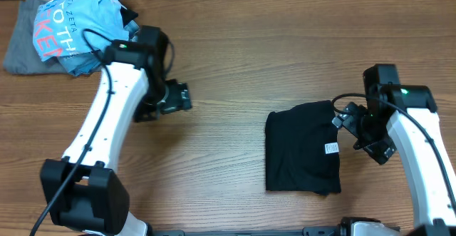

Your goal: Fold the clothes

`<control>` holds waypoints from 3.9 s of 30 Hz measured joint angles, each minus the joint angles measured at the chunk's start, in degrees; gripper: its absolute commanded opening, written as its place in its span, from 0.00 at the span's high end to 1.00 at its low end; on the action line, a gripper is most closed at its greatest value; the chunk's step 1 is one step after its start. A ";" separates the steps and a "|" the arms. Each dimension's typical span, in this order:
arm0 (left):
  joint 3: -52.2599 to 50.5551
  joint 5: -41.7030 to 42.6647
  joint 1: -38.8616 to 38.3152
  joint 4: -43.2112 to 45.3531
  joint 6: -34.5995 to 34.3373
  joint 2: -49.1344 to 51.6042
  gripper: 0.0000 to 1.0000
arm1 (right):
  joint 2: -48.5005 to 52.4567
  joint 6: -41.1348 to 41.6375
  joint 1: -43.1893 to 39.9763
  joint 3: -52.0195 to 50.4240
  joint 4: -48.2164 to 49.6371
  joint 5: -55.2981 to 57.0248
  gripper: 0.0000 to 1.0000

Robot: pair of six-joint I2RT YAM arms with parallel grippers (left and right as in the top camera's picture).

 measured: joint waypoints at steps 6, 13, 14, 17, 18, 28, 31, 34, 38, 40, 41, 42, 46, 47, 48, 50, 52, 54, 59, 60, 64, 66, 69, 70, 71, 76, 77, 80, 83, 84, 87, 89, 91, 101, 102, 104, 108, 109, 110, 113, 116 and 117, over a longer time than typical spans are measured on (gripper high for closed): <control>-7.39 11.23 -10.05 11.87 2.95 0.04 0.96 | -0.61 -8.07 0.04 -0.02 3.76 -6.23 0.94; -11.72 16.33 -22.75 27.91 0.46 0.07 0.96 | -0.59 -10.58 -0.39 -0.07 8.98 -12.24 0.96; -11.78 16.65 -24.13 30.40 -0.24 0.07 0.96 | -0.59 -10.75 -0.39 -0.07 9.16 -13.05 0.96; -11.91 17.25 -26.93 37.33 -1.88 0.20 0.96 | -0.57 -11.13 -0.39 -0.37 9.25 -15.06 0.96; -11.91 17.38 -27.65 39.56 -2.40 0.35 0.96 | -0.57 -11.21 -0.37 -0.76 9.29 -15.45 0.96; -11.91 17.92 -29.66 51.17 -7.43 10.01 0.96 | -0.44 -11.58 -0.37 -3.93 10.51 -17.73 0.96; -11.98 18.43 -29.66 54.23 -7.76 13.55 0.96 | -0.42 -11.67 -0.37 -3.93 10.91 -19.26 0.96; -11.98 18.53 -29.66 56.57 -7.78 15.87 0.92 | -0.42 -11.78 -0.39 -4.02 10.03 -20.44 0.96; -11.98 15.69 -29.38 57.75 -8.31 17.33 0.71 | -0.42 -11.82 -0.37 -5.92 8.55 -21.33 0.96; -11.98 12.68 -29.07 58.05 -8.52 17.55 0.71 | -0.42 -11.82 -0.37 -8.00 8.50 -21.42 0.96; -11.98 10.84 -28.89 58.18 -8.46 17.55 0.70 | -0.42 -11.82 -0.37 -9.22 8.72 -21.42 0.96; -11.96 9.27 -28.65 58.18 -8.46 17.55 0.68 | -0.42 -11.82 -0.37 -10.43 8.94 -21.42 0.96; -11.30 3.58 -27.17 57.46 -8.90 17.55 0.65 | -0.39 -11.82 0.09 -16.50 11.98 -21.64 0.96; -11.06 2.54 -26.62 57.02 -9.01 17.55 0.65 | -0.39 -11.87 0.42 -17.90 12.79 -21.77 0.96; -10.80 1.60 -25.88 56.37 -9.03 17.55 0.64 | -0.39 -11.85 0.85 -19.23 13.75 -21.88 0.96; -10.19 0.13 -24.24 54.60 -9.05 17.55 0.62 | -0.33 -11.80 1.75 -21.55 15.43 -22.27 0.96; -9.40 -1.03 -21.99 52.30 -9.07 17.55 0.61 | -0.31 -11.80 2.34 -22.77 16.33 -22.49 0.96; -8.50 -1.86 -19.43 49.51 -9.05 17.55 0.61 | -0.31 -11.80 2.36 -22.99 17.09 -22.69 0.96; -4.94 -3.43 -12.61 39.56 -8.57 17.64 0.61 | -0.31 -11.80 2.36 -22.93 18.67 -22.95 0.96; -3.72 -3.41 -11.37 37.38 -7.82 17.79 0.60 | -0.31 -11.80 2.36 -22.80 19.02 -23.30 0.96; 0.20 -3.39 -8.55 33.20 -5.22 17.99 0.60 | -0.31 -13.09 2.49 -21.53 24.61 -28.52 0.96; 1.49 -3.32 -8.44 32.81 -4.39 17.99 0.60 | -0.31 -13.51 3.06 -20.94 28.92 -31.39 0.96; 1.90 -3.15 -9.01 32.06 -3.80 17.99 0.60 | 0.00 -12.68 5.70 -20.33 36.94 -35.19 0.96; 1.90 -3.15 -9.27 31.89 -3.65 17.99 0.60 | 0.44 -11.82 7.06 -20.17 39.50 -35.91 0.96; 1.90 -3.13 -9.57 31.80 -3.52 17.99 0.60 | 0.90 -11.06 8.41 -20.09 41.48 -36.44 0.96; 1.90 -3.02 -10.58 30.49 -3.15 18.01 0.59 | 7.45 -5.60 17.75 -19.50 58.10 -38.21 0.96; 1.90 -2.95 -10.69 30.03 -3.15 18.01 0.59 | 9.22 -4.48 19.50 -19.34 59.78 -38.51 0.96; 1.90 -2.93 -10.69 28.48 -3.15 18.01 0.59 | 13.33 -2.05 21.57 -19.08 60.41 -38.51 0.96; 1.90 -2.93 -10.69 27.78 -3.13 18.01 0.59 | 17.51 -0.74 20.98 -19.08 60.39 -37.59 0.96; 1.90 -2.95 -10.69 27.69 -3.13 18.01 0.59 | 18.93 -0.48 20.46 -19.08 60.43 -37.24 0.96; 1.90 -2.95 -10.69 27.30 -3.08 18.01 0.58 | 22.05 -0.79 17.88 -19.08 60.43 -37.20 0.96; 1.90 -2.97 -10.69 27.12 -2.69 18.01 0.57 | 22.86 -1.66 15.74 -18.95 60.39 -38.25 0.96; 1.90 -2.97 -10.69 26.80 -1.62 18.01 0.57 | 22.88 -3.28 13.00 -18.47 59.45 -38.05 0.96; 1.90 -6.43 -10.69 25.92 1.07 18.01 0.55 | 22.97 -10.36 6.88 -10.97 45.44 -29.75 0.96; 1.90 -6.62 -10.69 25.92 1.25 18.01 0.57 | 23.02 -10.56 6.88 -9.97 43.91 -28.74 0.96; 1.90 -6.88 -10.69 25.81 1.44 18.01 0.60 | 23.06 -10.93 6.86 -7.23 39.52 -26.75 0.96; 2.34 -7.13 -10.69 23.89 1.60 18.01 0.69 | 22.60 -11.45 6.84 -0.98 30.60 -22.27 0.93; 2.89 -7.23 -10.69 23.06 1.62 18.03 0.70 | 21.99 -11.45 6.84 0.59 29.11 -21.11 0.86; 3.50 -7.23 -10.69 22.43 1.62 18.08 0.71 | 21.09 -11.30 6.84 2.27 27.26 -20.02 0.68; 6.45 -6.58 -10.71 21.18 1.75 18.10 0.85 | 17.70 -11.74 6.80 6.56 25.46 -17.92 0.37; 8.79 -3.87 -11.13 21.24 3.13 18.10 0.96 | 14.56 -12.59 6.80 9.53 27.15 -16.83 0.35; 9.11 -2.80 -11.58 21.20 3.17 18.10 0.96 | 14.14 -12.68 6.80 9.99 27.41 -16.65 0.35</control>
